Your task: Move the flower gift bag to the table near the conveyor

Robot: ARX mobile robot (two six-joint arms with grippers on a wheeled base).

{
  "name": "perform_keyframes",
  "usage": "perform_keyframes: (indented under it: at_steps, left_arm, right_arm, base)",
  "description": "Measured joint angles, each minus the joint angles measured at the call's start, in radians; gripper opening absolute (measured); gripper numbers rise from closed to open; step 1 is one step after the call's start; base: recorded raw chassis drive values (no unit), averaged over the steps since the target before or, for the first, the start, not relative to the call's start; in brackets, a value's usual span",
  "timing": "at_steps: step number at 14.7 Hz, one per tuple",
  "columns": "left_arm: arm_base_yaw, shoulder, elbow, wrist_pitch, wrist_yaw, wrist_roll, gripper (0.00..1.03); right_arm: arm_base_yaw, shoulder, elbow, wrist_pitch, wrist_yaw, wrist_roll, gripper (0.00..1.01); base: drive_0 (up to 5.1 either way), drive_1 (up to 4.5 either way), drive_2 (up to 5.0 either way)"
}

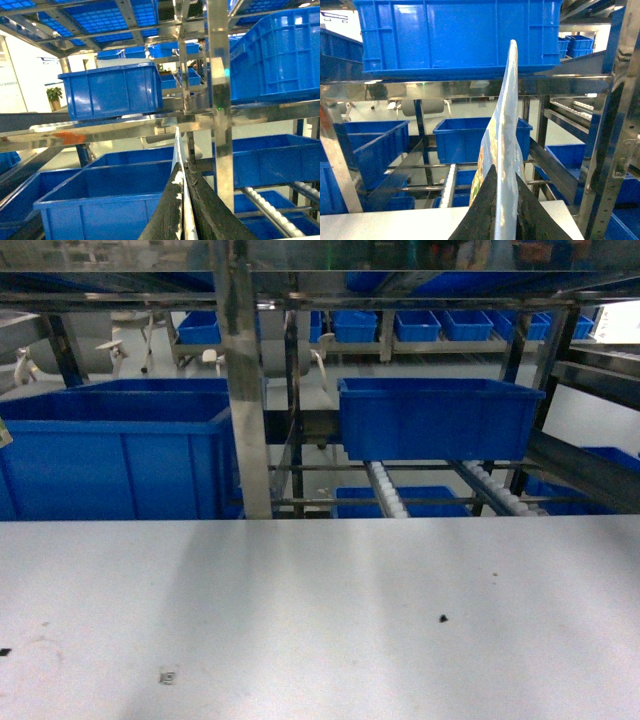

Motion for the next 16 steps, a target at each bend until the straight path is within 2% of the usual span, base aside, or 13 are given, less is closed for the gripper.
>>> perform_keyframes:
  at_steps: [9, 16]
  left_arm:
    - [-0.001, 0.0, 0.0, 0.002, 0.007, 0.0, 0.02]
    - [0.006, 0.001, 0.0, -0.003, -0.008, 0.0, 0.02]
  right_arm:
    - [0.0, -0.001, 0.0, 0.002, 0.002, 0.0, 0.03]
    - [0.001, 0.001, 0.0, 0.001, -0.01, 0.0, 0.03]
  base:
    - [-4.8, 2.51, 2.5]
    - [-4.8, 2.51, 2.5]
